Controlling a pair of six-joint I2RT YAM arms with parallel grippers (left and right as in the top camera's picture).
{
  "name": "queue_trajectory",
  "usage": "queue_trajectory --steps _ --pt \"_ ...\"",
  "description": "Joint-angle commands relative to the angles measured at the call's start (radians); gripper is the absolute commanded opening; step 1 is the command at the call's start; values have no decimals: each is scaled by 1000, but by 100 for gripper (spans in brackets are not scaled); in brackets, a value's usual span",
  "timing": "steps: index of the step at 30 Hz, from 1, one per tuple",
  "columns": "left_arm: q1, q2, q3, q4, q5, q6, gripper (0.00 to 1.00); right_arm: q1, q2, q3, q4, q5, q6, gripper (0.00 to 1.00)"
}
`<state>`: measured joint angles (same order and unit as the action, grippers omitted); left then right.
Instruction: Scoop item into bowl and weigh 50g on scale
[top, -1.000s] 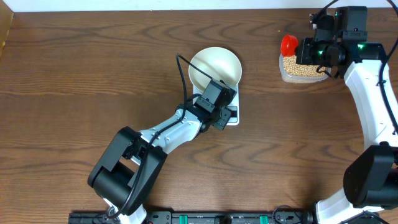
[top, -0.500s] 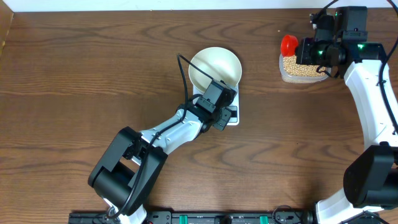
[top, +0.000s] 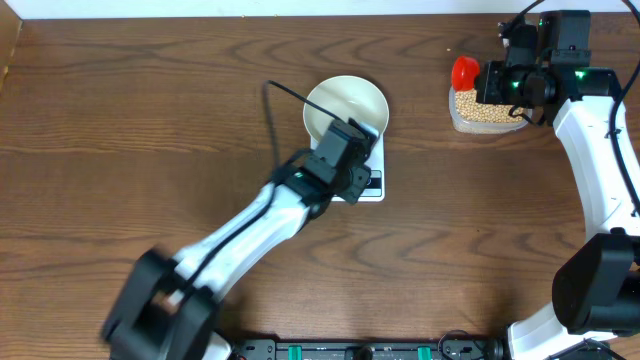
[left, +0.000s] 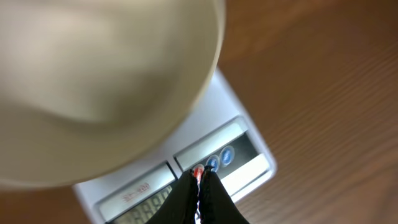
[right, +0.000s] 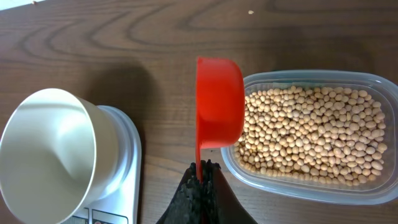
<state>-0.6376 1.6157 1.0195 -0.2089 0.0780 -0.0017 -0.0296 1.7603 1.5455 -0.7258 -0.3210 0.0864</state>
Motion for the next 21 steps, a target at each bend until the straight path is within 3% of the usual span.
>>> queue_trajectory --steps 1,7,16,21 --pt "2 -161 6 -38 -12 8 7 -2 -8 11 -13 -3 -8 1" --pt "2 -265 6 -138 -18 8 8 -2 -8 11 -25 -3 -5 1" --pt "6 -235 5 -348 -46 -9 7 -2 -8 11 58 1 -18 1" --pt "6 -220 3 -375 -46 -53 7 -2 -8 11 100 2 -18 1"
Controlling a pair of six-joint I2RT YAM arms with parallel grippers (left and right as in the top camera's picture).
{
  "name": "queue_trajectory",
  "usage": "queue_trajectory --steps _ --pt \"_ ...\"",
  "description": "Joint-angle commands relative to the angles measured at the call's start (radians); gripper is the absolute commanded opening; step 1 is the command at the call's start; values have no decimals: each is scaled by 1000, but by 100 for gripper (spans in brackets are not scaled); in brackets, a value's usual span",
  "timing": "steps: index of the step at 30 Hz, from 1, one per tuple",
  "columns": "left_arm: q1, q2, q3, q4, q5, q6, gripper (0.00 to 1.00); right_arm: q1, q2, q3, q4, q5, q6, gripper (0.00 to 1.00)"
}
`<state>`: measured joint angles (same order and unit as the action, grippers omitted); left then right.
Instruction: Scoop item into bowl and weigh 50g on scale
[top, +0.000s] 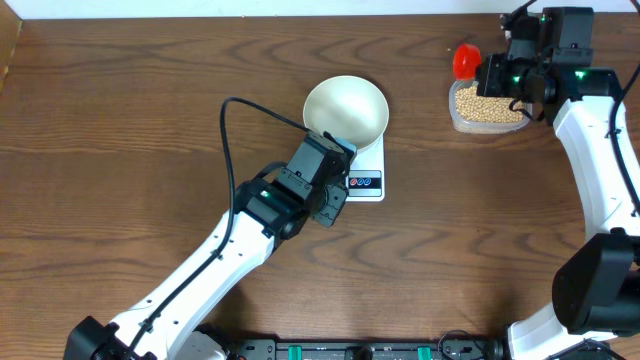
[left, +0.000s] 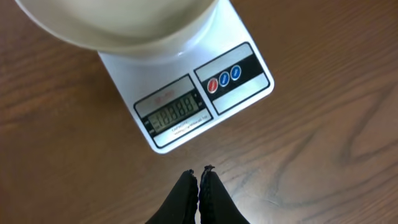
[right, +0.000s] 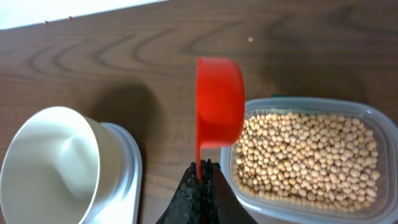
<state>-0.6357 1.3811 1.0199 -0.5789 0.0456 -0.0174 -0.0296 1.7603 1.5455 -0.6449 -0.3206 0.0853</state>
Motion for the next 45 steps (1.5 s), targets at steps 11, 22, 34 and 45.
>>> queue_trajectory --steps 11,22,34,45 --pt "5 44 3 5 -188 -195 7 -2 -8 11 36 9 -16 1" --pt "7 44 3 -8 -184 -100 7 -2 -8 11 41 8 -31 1" --pt "101 11 3 -63 45 -19 7 -2 -8 11 29 8 -35 1" --pt "107 -137 -50 -113 44 -24 7 -2 -8 11 29 8 -35 1"
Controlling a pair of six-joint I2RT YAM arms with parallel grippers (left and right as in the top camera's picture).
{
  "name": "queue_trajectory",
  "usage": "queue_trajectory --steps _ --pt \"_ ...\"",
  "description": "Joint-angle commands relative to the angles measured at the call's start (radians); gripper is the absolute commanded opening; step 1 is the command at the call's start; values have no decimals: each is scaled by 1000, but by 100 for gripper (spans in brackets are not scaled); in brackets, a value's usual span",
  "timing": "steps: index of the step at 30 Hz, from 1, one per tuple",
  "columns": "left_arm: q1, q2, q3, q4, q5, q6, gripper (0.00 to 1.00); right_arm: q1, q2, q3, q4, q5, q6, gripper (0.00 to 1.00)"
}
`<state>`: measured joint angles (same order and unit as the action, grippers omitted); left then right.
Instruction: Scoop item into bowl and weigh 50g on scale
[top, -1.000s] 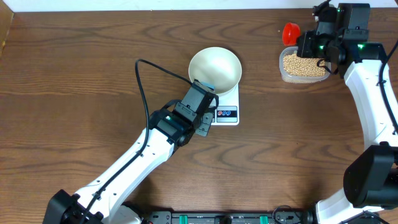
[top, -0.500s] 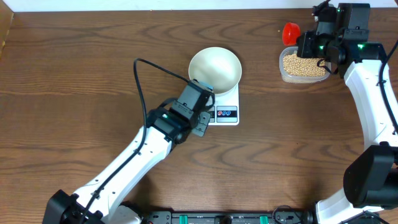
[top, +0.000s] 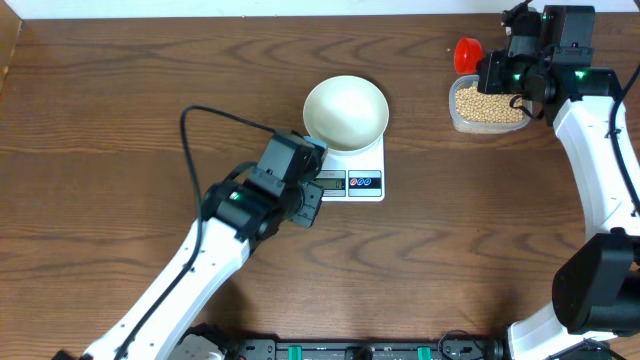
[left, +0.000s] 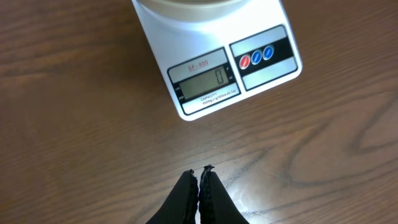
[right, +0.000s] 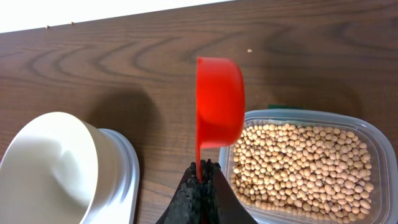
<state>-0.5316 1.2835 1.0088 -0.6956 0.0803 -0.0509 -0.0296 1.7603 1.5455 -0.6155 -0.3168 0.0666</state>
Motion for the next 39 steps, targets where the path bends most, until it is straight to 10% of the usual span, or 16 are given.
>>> queue_trajectory --steps 1,8,9,10,11,39 --pt "3 -56 -50 6 10 10 7 -2 -8 11 -1 5 -17 1" --pt "3 -89 -59 34 -12 10 16 -2 -8 11 -2 5 -16 1" --pt "3 -88 -59 38 -13 10 31 -2 -8 11 -1 5 -16 1" --pt "3 -88 -59 39 -13 10 75 -2 -8 11 -1 5 -16 1" --pt "3 -88 -59 39 -13 10 95 -2 -8 11 -1 5 -16 1" --pt "3 -89 -59 38 -13 10 96 -51 -6 308 -230 194 -119 1"
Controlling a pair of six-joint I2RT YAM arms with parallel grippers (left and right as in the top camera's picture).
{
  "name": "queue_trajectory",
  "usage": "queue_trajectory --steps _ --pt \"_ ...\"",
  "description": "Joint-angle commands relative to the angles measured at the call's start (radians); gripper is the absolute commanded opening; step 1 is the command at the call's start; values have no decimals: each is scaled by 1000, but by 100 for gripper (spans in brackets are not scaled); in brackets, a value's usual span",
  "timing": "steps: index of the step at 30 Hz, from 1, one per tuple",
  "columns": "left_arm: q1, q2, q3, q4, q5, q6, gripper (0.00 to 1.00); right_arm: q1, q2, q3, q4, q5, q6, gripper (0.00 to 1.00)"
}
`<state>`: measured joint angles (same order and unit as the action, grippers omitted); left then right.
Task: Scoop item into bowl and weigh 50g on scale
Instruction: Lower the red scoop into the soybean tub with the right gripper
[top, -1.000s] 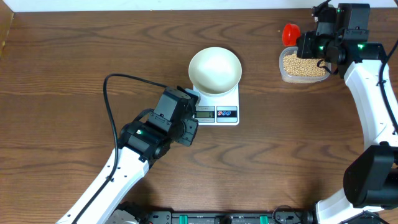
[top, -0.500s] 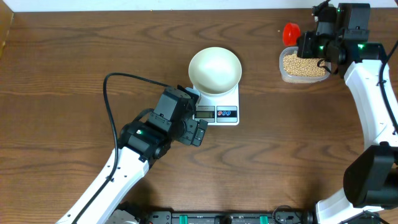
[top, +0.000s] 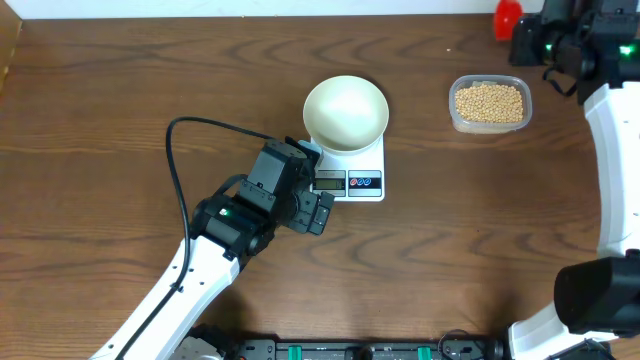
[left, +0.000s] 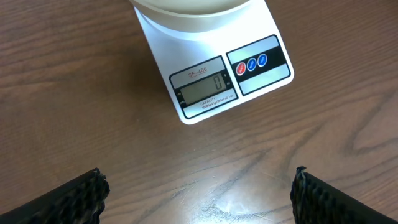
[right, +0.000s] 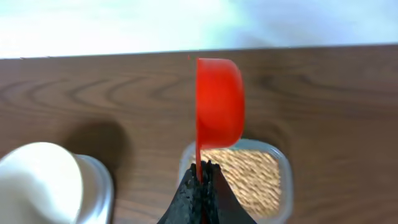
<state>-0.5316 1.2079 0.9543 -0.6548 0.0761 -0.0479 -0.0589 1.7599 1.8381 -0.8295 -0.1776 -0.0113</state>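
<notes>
An empty cream bowl (top: 345, 110) sits on the white scale (top: 362, 184), whose display (left: 207, 91) reads 0. A clear tub of soybeans (top: 489, 102) stands to the right. My right gripper (right: 202, 165) is shut on the handle of a red scoop (right: 219, 102), held high near the table's back edge, beyond the tub; the scoop (top: 508, 16) shows at the top of the overhead view. My left gripper (left: 198, 186) is open wide over bare wood in front of the scale, its fingers (left: 74, 196) at the frame's lower corners.
The wooden table (top: 130, 120) runs to a white wall at the back. A black cable (top: 190, 125) loops from my left arm over the table left of the scale.
My left gripper has opened wide, still just in front of the scale. My right gripper has risen and drawn back toward the rear edge with the scoop, away from the tub.
My shut left gripper was at the scale's buttons while the right held the scoop at the tub. The left then drew back in front of the scale, which came to read 0. Now the left is open and the right holds the scoop high behind the tub.
</notes>
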Motion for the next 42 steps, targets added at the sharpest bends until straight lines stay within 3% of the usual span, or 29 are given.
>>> queue_trajectory --steps 1,9,17,31,42 --pt "3 -13 -5 -3 -9 7 96 -30 0 15 -30 56 -61 1" --pt "3 -13 -5 -3 -9 7 96 -43 112 15 -117 56 -138 1" --pt "3 -13 -5 -3 -9 7 96 -46 222 15 -79 61 -171 1" --pt "3 -13 -5 -3 -9 7 96 -46 230 15 -153 75 -169 1" --pt "3 -13 -5 -3 -9 7 96 -44 240 8 -204 225 -140 1"
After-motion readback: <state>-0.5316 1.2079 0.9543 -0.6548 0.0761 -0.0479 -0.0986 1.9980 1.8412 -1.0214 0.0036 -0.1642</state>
